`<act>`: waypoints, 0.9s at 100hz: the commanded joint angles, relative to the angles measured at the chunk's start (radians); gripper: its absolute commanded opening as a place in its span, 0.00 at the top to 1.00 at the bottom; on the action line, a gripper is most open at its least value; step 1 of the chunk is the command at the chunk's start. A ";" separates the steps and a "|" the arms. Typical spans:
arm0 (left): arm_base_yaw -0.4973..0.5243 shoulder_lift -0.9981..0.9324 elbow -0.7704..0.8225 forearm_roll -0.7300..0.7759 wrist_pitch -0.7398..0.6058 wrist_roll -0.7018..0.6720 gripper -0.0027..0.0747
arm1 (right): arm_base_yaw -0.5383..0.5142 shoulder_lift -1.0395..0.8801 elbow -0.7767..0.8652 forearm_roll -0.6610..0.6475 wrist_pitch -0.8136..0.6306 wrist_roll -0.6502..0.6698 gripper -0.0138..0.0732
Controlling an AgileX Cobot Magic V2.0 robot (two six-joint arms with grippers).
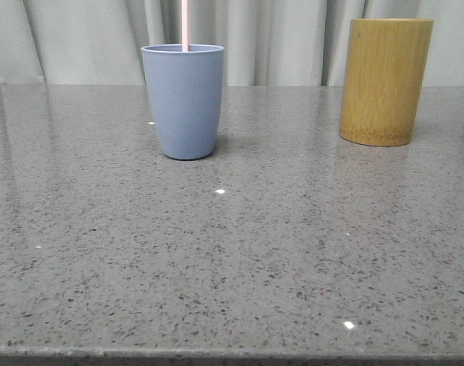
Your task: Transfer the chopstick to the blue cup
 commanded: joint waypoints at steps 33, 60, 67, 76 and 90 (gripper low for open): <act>0.002 -0.031 0.007 -0.009 -0.086 -0.008 0.99 | -0.073 -0.218 0.306 0.022 -0.406 -0.036 0.92; 0.002 -0.031 0.007 -0.009 -0.086 -0.008 0.99 | -0.218 -0.427 0.569 0.175 -0.594 -0.131 0.92; 0.002 -0.031 0.007 -0.009 -0.086 -0.008 0.99 | -0.247 -0.418 0.617 0.247 -0.652 -0.182 0.92; 0.002 -0.031 0.007 -0.009 -0.086 -0.008 0.99 | -0.274 -0.419 0.670 0.284 -0.712 -0.191 0.92; 0.002 -0.031 0.007 -0.009 -0.086 -0.008 0.99 | -0.279 -0.419 0.700 0.263 -0.761 -0.190 0.92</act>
